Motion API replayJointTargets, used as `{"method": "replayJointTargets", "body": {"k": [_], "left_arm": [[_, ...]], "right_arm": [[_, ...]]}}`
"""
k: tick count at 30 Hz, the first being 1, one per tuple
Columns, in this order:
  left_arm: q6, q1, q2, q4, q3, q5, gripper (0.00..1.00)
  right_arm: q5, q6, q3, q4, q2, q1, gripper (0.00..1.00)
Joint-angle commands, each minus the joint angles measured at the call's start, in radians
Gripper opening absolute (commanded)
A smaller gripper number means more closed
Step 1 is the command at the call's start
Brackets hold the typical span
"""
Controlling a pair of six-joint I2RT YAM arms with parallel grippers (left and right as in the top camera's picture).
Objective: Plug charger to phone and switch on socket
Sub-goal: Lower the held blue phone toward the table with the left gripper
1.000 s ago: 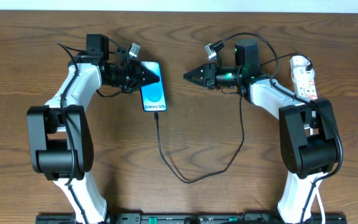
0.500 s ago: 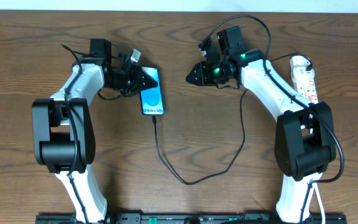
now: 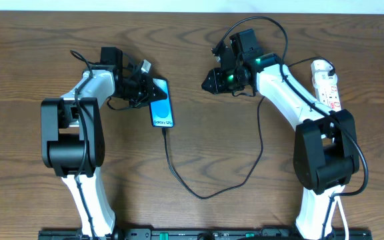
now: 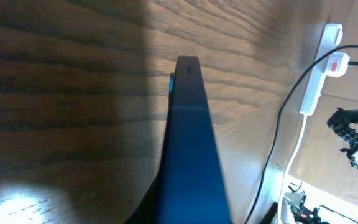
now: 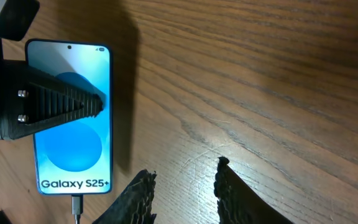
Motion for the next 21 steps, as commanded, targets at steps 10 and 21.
{"method": "replayJointTargets", "body": {"k": [10, 21], "left_arm": [[0.0, 0.002, 0.068, -0.01, 0.007, -0.01, 0.07], [-0.071, 0.002, 0.072, -0.028, 0.007, -0.092, 0.08]], "right_arm": [[0.021, -0.016, 0.019, -0.017, -0.004, 0.006, 0.32], [0.021, -0.017, 0.019, -0.019, -0.004, 0.006, 0.32]]}}
